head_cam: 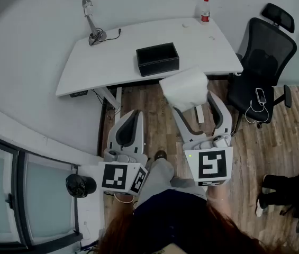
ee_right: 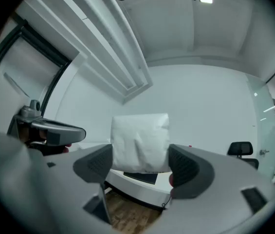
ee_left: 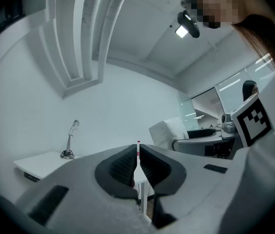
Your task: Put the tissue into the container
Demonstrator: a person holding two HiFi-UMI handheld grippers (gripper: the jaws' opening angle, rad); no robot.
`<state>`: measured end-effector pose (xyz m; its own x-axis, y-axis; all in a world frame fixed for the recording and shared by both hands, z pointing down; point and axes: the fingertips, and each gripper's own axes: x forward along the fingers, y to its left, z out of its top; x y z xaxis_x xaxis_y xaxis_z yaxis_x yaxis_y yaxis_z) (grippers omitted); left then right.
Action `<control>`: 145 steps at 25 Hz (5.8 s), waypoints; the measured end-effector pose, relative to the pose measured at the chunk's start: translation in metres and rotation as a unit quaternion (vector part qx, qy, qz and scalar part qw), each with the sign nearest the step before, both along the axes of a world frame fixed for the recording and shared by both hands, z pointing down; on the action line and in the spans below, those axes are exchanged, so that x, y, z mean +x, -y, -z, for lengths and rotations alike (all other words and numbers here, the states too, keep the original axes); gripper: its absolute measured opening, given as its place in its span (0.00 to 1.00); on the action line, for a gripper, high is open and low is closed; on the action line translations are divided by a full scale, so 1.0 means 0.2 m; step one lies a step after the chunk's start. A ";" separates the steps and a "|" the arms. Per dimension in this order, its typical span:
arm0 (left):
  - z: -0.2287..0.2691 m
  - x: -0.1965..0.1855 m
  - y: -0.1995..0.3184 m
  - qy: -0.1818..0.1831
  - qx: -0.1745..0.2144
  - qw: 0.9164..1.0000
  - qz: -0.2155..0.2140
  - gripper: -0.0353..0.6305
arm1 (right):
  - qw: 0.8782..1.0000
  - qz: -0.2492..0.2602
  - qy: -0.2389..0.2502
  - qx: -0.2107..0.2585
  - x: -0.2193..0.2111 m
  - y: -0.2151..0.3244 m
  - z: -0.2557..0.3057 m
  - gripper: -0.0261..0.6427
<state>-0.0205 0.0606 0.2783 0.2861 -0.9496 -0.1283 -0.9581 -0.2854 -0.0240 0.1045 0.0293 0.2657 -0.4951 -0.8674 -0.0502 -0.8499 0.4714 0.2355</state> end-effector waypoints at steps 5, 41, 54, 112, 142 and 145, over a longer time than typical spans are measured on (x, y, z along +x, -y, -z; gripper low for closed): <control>-0.01 0.00 0.07 -0.003 -0.006 1.000 -0.003 0.11 | 1.000 0.005 0.014 -0.005 -0.02 0.06 0.00 0.60; -0.09 -0.34 0.79 -0.024 -0.037 0.999 -0.009 0.11 | 0.999 -0.008 -0.034 -0.039 -0.32 0.79 -0.07 0.60; -0.10 -0.52 1.09 -0.032 -0.038 0.998 -0.031 0.11 | 0.997 -0.037 -0.027 -0.067 -0.45 1.07 -0.11 0.60; -0.37 -0.60 1.75 -0.053 -0.106 0.990 -0.079 0.11 | 0.947 -0.063 -0.084 -0.305 -0.61 1.68 -0.77 0.59; -0.43 -0.60 1.78 -0.054 -0.121 0.988 -0.076 0.11 | 0.927 -0.058 -0.094 -0.357 -0.61 1.74 -0.94 0.59; -0.43 -0.61 1.77 -0.052 -0.123 0.988 -0.077 0.11 | 0.936 -0.058 -0.092 -0.334 -0.62 1.74 -0.90 0.59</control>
<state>-0.1421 -0.2938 0.3641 0.4277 -0.9016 0.0644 -0.8961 -0.4136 0.1613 -0.0191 -0.3178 0.4458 -0.3426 -0.7239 0.5989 -0.8785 0.4727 0.0689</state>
